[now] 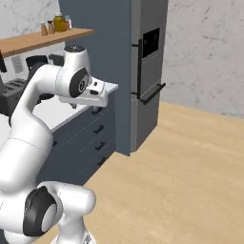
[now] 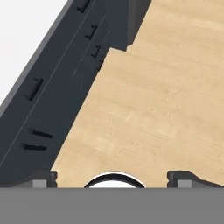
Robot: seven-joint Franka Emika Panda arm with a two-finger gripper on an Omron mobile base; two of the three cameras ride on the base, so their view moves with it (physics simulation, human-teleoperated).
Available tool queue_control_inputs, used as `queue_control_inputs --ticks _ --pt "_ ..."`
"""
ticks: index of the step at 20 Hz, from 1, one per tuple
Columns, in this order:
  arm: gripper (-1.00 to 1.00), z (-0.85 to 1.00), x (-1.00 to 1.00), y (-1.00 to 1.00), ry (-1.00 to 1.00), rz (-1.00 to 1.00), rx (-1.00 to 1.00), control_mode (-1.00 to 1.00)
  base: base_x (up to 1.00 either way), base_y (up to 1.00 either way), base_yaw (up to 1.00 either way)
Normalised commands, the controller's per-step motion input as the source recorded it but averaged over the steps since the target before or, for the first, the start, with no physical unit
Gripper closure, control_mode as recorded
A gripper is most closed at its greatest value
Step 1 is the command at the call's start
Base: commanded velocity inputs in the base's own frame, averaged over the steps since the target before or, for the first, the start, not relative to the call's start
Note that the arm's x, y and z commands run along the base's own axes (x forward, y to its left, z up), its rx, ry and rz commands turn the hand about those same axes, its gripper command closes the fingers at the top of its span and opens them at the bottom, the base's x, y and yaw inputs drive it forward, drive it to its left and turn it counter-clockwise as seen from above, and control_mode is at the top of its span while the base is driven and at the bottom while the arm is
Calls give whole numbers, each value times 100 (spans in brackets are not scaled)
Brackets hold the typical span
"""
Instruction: Gather all objects into one cabinet and sort the glasses and bowls to opposite sides.
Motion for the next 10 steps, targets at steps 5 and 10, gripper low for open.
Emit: queue_control_inputs --ticks 5,10 --pt "-100 0 0 0 0 0 0 100 -51 -2 44" --pt "-100 0 0 0 0 0 0 100 -76 -6 34"
